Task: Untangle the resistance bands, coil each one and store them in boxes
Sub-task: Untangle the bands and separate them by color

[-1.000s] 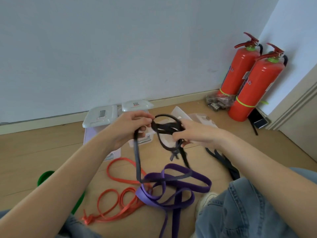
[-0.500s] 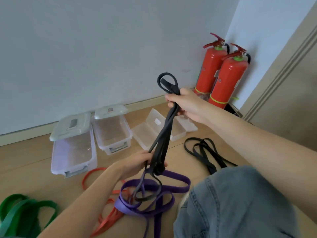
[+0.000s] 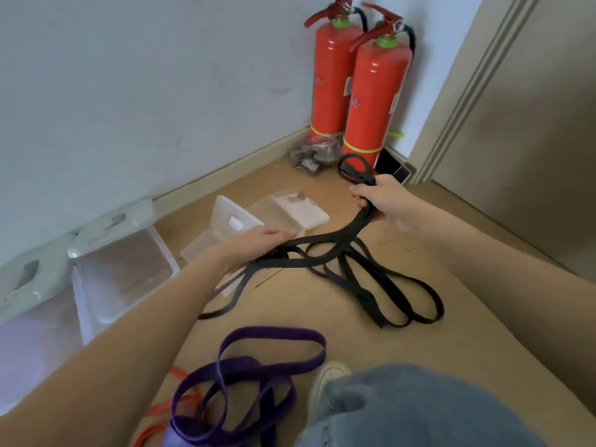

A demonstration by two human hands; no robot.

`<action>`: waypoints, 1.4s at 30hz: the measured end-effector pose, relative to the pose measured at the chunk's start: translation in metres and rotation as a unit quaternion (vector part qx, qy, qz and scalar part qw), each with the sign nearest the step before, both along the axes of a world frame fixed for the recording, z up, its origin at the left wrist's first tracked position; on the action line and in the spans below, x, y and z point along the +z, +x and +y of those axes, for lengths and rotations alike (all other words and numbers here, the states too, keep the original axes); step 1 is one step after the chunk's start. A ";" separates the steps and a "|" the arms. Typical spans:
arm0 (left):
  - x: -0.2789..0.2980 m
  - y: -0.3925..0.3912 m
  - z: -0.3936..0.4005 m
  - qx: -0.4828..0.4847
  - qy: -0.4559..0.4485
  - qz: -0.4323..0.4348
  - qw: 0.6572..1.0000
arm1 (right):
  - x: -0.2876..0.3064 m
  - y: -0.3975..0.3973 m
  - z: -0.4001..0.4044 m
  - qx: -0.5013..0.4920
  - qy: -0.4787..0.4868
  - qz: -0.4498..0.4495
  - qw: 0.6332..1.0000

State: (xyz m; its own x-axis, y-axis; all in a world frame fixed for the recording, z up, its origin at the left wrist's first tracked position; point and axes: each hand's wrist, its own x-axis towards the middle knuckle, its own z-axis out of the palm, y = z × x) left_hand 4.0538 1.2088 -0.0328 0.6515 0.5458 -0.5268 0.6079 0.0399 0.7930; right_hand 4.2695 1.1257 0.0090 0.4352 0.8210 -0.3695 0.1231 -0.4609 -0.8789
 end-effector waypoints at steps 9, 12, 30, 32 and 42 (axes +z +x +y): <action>-0.070 0.141 -0.044 -0.096 -0.031 -0.017 0.995 | -0.045 0.100 -0.051 -0.070 -0.107 0.009 0.992; -0.123 0.131 -0.068 -0.162 0.076 0.056 0.982 | -0.095 0.091 -0.062 -0.029 -0.183 -0.036 0.982; -0.246 0.114 -0.060 0.317 -0.219 0.011 0.923 | -0.261 0.075 -0.037 0.177 -0.274 -0.285 0.901; -0.253 0.120 -0.061 0.327 -0.276 -0.021 0.904 | -0.274 0.068 -0.042 0.252 -0.327 -0.303 0.859; -0.262 0.131 -0.048 0.281 -0.235 -0.005 0.930 | -0.273 0.025 -0.048 0.177 -0.218 -0.474 0.835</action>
State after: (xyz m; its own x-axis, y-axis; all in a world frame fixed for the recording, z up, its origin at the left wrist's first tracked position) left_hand 4.1851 1.1606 -0.2948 0.3393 0.5124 -0.7889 0.3786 0.6933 0.6131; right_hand 4.2945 1.0773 -0.2644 0.4595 0.8378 -0.2950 0.8644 -0.4982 -0.0684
